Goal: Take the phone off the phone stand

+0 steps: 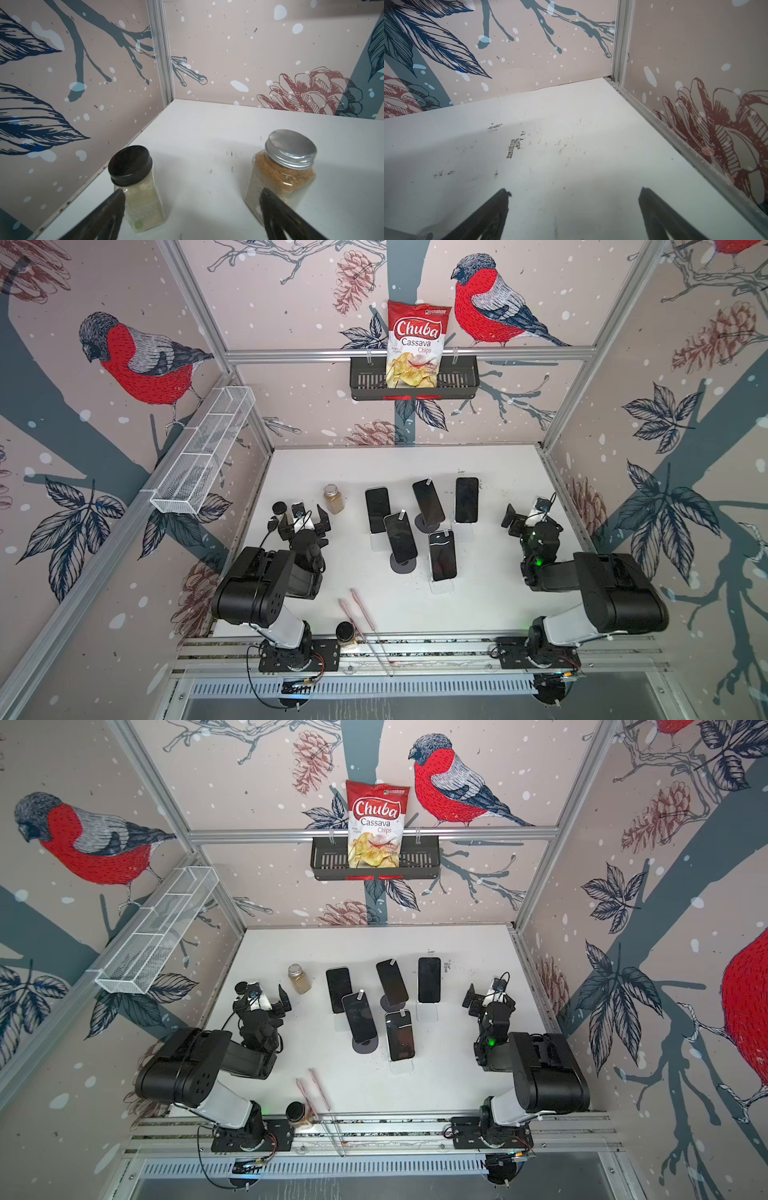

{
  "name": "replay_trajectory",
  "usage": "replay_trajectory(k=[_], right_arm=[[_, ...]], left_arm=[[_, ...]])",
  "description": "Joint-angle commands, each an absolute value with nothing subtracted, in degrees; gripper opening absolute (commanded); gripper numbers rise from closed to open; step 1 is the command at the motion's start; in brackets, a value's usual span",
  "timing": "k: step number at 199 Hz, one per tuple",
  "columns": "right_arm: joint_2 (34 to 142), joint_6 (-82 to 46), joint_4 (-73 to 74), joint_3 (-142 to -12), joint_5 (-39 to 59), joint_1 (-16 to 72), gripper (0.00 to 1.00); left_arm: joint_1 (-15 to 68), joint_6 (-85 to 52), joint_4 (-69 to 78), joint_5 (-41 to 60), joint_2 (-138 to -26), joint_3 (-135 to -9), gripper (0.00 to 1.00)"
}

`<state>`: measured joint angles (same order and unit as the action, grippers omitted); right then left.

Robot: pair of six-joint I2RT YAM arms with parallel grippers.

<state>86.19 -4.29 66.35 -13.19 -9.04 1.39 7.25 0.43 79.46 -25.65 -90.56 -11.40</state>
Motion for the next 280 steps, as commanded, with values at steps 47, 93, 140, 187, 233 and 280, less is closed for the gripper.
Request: replay_trajectory(k=[47, 93, 140, 187, 233, 280], right_arm=[[86.21, -3.76, 68.91, -13.49, -8.7, 1.33, 0.99], [86.15, -3.77, 68.91, -13.45, -8.71, 1.4, 0.99], [86.22, -3.73, 68.91, -13.45, -8.7, 1.36, 0.99], [86.17, -3.78, 68.91, -13.44, -8.61, 1.38, 0.99], [86.22, -3.78, 68.86, -13.45, -8.53, 1.31, 0.99], [85.85, -3.77, 69.32, -13.19, -8.63, 1.32, 0.99]], left_arm=[[8.0, 1.32, 83.13, -27.15, -90.81, -10.68, 0.99], [8.0, 1.32, 83.07, -27.23, -90.85, -10.72, 0.99], [8.0, 1.32, 83.06, -27.14, -90.83, -10.68, 0.99], [8.0, 1.32, 83.12, -27.1, -90.86, -10.7, 0.99], [7.74, 1.01, 82.01, -26.51, -90.72, -11.16, 0.99], [7.56, 0.99, 82.72, -26.15, -90.61, -10.7, 0.97]])
